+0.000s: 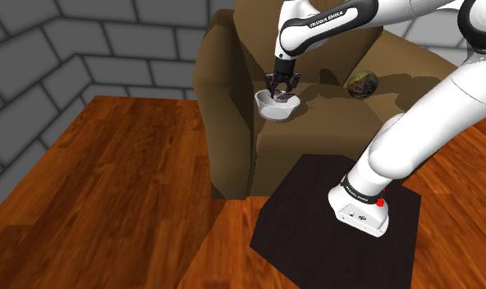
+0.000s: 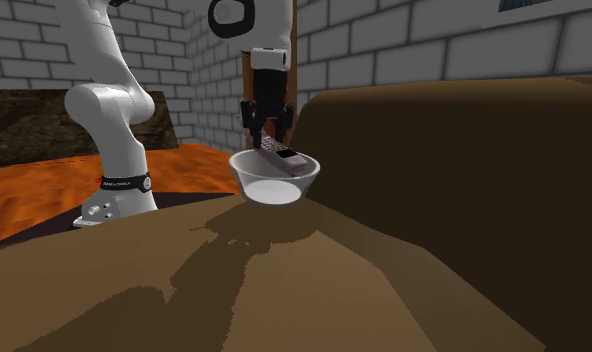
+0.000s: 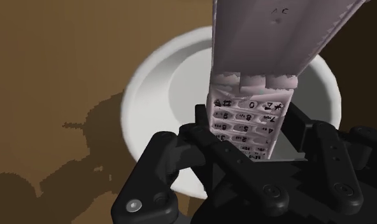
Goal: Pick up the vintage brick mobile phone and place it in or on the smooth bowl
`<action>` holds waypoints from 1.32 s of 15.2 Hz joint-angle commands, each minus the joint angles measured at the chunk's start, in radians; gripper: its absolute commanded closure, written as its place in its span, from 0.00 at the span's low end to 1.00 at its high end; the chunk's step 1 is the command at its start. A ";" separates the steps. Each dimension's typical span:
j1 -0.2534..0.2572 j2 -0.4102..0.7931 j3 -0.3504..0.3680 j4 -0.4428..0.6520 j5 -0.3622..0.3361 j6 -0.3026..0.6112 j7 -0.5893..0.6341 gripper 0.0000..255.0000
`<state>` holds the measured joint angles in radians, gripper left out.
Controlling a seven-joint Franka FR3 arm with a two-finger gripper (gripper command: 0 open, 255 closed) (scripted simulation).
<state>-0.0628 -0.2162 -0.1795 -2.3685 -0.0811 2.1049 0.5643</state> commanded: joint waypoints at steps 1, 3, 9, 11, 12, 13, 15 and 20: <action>-0.001 0.013 -0.002 -0.018 -0.001 0.036 0.001 1.00; -0.002 0.024 -0.003 -0.030 0.000 0.060 0.000 1.00; -0.003 0.024 -0.002 -0.030 0.000 0.060 0.000 1.00; -0.002 0.022 -0.001 -0.031 0.000 0.058 0.001 0.00; -0.002 0.024 -0.002 -0.030 0.000 0.059 0.001 0.00; -0.002 0.025 -0.002 -0.030 0.000 0.060 0.000 0.00; -0.002 0.024 -0.002 -0.030 0.000 0.059 0.001 0.00; 0.000 -0.026 0.006 0.054 -0.001 -0.075 0.003 0.00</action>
<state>-0.0629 -0.2309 -0.1746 -2.3378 -0.0817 2.0668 0.5684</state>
